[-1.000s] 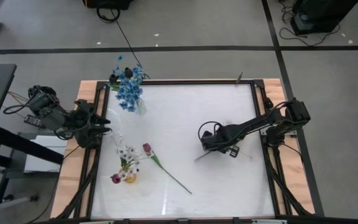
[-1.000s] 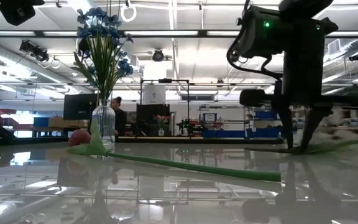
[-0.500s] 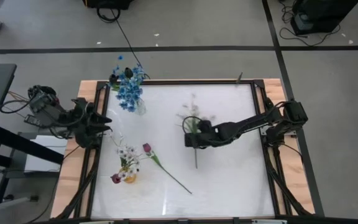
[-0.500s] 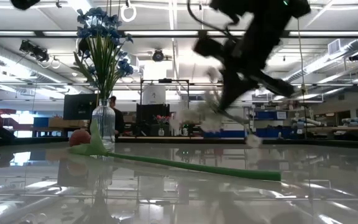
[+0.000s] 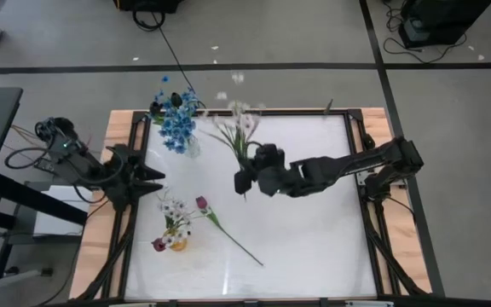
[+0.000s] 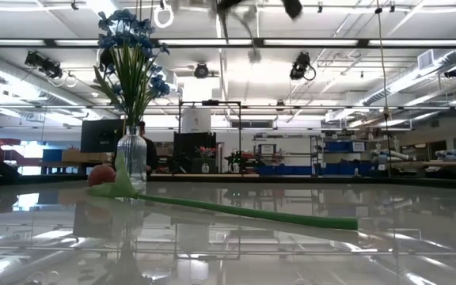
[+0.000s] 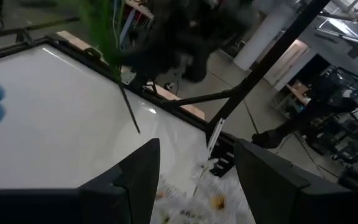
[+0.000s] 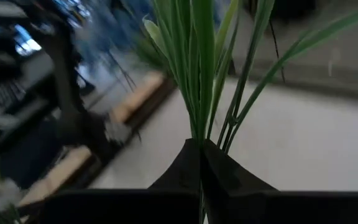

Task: Sort flowers into vase by color
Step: Put the white flowers into the yellow vase

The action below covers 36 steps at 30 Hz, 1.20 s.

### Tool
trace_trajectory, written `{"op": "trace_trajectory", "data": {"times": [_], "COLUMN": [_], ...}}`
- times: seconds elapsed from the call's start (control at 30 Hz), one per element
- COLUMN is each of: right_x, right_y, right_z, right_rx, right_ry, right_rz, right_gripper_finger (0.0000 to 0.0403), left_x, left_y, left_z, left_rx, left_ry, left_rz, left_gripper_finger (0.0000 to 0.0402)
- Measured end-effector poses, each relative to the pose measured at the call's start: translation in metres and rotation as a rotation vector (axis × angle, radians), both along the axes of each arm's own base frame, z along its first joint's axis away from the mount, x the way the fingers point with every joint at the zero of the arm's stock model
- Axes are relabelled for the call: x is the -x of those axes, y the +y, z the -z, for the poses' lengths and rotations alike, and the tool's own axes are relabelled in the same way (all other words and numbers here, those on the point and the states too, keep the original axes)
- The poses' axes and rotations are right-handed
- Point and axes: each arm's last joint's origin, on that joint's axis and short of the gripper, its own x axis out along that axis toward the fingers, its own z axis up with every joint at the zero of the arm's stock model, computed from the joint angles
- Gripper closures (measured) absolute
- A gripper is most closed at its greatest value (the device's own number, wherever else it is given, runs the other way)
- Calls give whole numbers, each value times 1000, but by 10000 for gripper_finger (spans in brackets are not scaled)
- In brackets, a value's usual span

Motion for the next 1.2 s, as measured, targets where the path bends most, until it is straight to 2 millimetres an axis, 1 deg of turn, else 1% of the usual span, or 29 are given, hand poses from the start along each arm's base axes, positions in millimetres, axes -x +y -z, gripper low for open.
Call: {"op": "trace_trajectory", "data": {"times": [0.13, 0.2, 0.3, 0.4, 0.57, 0.67, 0.87, 0.93, 1.07, 1.2], "right_x": [-5, -7, -10, -10, -11, -12, -13, -13, -14, -14], "right_y": [1, 2, 10, 18, 20, 21, 18, 17, 15, 14], "right_z": [-41, -58, -79, -90, -91, -91, -90, -90, -89, -89], "right_rx": [206, 309, 457, 552, 576, 572, 571, 568, 568, 583], "right_ry": [-28, -61, -133, -219, -268, -279, -290, -289, -284, -288], "right_rz": [-91, -168, -333, -464, -620, -666, -732, -757, -775, -804], "right_gripper_finger": [396, 396, 396, 396, 395, 395, 395, 395, 395, 395], "left_x": [-9, -11, -13, -20, -40, -55, -85, -94, -110, -124], "left_y": [-4, -4, -5, -10, -28, -36, -45, -46, -48, -45], "left_z": [-4, -12, -25, -33, -34, -35, -35, -41, -52, -67], "left_rx": [-53, -108, -170, -278, -446, -452, -431, -442, -509, -533], "left_ry": [-37, -99, -203, -265, -289, -316, -368, -358, -279, -210], "left_rz": [-17, -45, -71, -79, -87, -117, -141, -154, -162, -185], "left_gripper_finger": [191, 191, 191, 191, 191, 191, 191, 191, 191, 191]}}
